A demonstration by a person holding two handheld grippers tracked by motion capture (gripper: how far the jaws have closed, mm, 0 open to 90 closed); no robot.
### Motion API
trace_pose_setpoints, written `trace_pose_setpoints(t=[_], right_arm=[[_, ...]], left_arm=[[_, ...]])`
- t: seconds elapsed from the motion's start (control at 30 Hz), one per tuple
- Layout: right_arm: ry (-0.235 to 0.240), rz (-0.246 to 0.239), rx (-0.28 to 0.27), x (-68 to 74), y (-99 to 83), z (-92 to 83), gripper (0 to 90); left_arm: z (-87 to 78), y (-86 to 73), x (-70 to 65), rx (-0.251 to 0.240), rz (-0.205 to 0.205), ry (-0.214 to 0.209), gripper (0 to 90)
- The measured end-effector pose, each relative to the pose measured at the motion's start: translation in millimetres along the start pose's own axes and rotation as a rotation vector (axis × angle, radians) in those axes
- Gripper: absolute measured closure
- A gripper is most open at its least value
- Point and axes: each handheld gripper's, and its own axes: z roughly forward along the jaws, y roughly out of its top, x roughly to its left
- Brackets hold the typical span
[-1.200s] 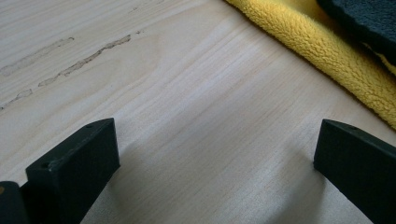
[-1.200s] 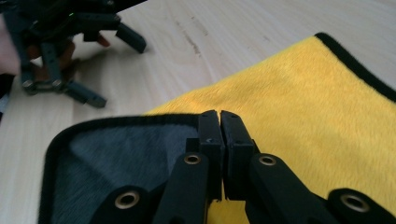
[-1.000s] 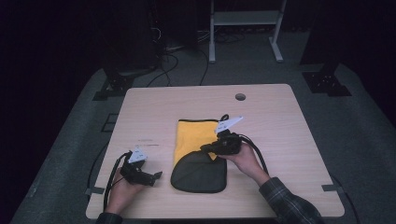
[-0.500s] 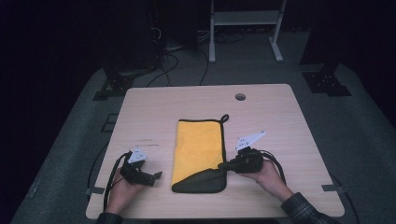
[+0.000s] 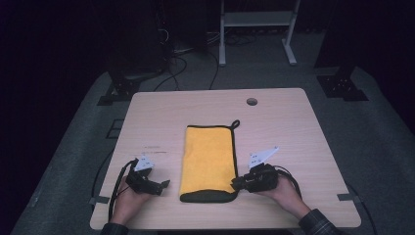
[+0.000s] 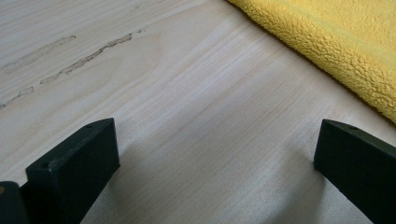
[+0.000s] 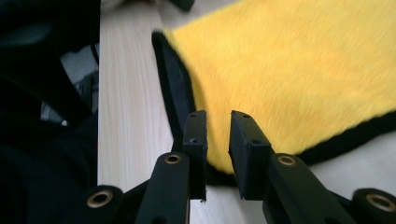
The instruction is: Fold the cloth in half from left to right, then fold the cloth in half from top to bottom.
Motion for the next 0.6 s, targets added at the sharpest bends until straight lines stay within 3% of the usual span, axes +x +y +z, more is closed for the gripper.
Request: trace_pose_setpoints(t=[0.07,0.17,0.4,0.6], right_arm=[[-0.015,0.000,-0.008,-1.5,2.4,2.7,75.1],[-0.029,-0.005,0.029,-1.2,2.8,14.7,72.2],[-0.038,-0.089,0.158,16.7,-4.8,39.0,63.3],[-0.082,-0.082,0.095,11.4,0.5,27.5,53.6]], left_arm=[[0.0,0.0,0.0,0.000,0.000,0.000,0.0],[0.0,0.0,0.0,0.000,0.000,0.000,0.0],[0.1,0.0,-0.1,-0.001,0.000,0.000,0.0],[0.5,2.2,0.4,0.010,-0.006,0.001,0.0]])
